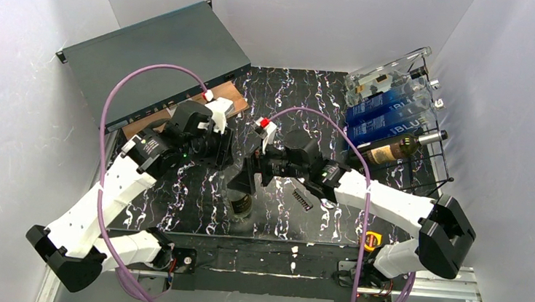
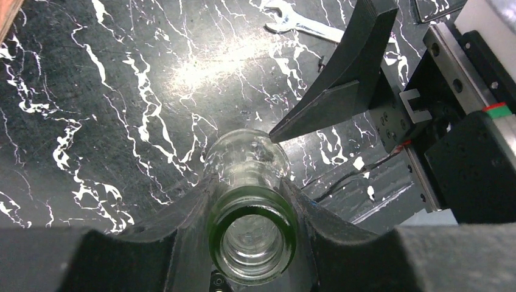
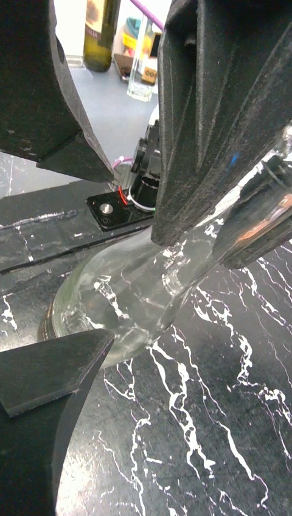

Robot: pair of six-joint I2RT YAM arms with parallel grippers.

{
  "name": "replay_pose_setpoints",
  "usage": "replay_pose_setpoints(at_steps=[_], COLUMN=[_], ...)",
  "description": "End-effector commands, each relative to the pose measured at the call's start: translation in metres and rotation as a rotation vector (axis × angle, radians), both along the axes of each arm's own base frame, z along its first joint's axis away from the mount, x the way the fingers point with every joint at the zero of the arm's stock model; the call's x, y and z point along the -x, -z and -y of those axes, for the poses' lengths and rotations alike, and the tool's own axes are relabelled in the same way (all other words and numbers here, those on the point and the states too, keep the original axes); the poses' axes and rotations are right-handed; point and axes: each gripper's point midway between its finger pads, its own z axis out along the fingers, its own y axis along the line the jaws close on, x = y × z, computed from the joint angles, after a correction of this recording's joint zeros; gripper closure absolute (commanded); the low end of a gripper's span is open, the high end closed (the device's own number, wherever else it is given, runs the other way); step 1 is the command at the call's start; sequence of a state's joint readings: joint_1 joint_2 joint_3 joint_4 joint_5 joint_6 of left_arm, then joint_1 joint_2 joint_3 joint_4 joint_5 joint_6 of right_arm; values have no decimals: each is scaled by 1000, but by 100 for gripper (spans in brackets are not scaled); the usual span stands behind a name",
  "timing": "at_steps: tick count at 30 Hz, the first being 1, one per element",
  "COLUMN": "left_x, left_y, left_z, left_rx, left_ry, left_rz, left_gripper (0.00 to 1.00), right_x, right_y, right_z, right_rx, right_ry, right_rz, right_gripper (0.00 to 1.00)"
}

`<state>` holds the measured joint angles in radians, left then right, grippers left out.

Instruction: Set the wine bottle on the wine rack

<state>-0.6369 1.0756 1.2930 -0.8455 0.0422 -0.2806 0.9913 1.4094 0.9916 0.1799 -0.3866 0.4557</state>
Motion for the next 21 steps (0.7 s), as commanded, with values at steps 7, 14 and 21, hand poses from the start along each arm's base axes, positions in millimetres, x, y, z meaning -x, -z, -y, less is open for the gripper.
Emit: replay_pose_setpoints(at_steps=[7,14,21], left_x=[-3,-6,-9], left_y=[-65,-58,-62], left_z=[44,50,50], left_rx=[253,252,246], left_ry=[98,103,101], left_rz=[73,41,46], left_gripper=[100,100,100], right_x=[-18,-16,-17], right_y=[-11,0,4], right_z=[-6,-8,-8], right_rx=[35,32,39], right_ry=[75,74,83], right_rz=[172,164,152], right_gripper=[0,0,24])
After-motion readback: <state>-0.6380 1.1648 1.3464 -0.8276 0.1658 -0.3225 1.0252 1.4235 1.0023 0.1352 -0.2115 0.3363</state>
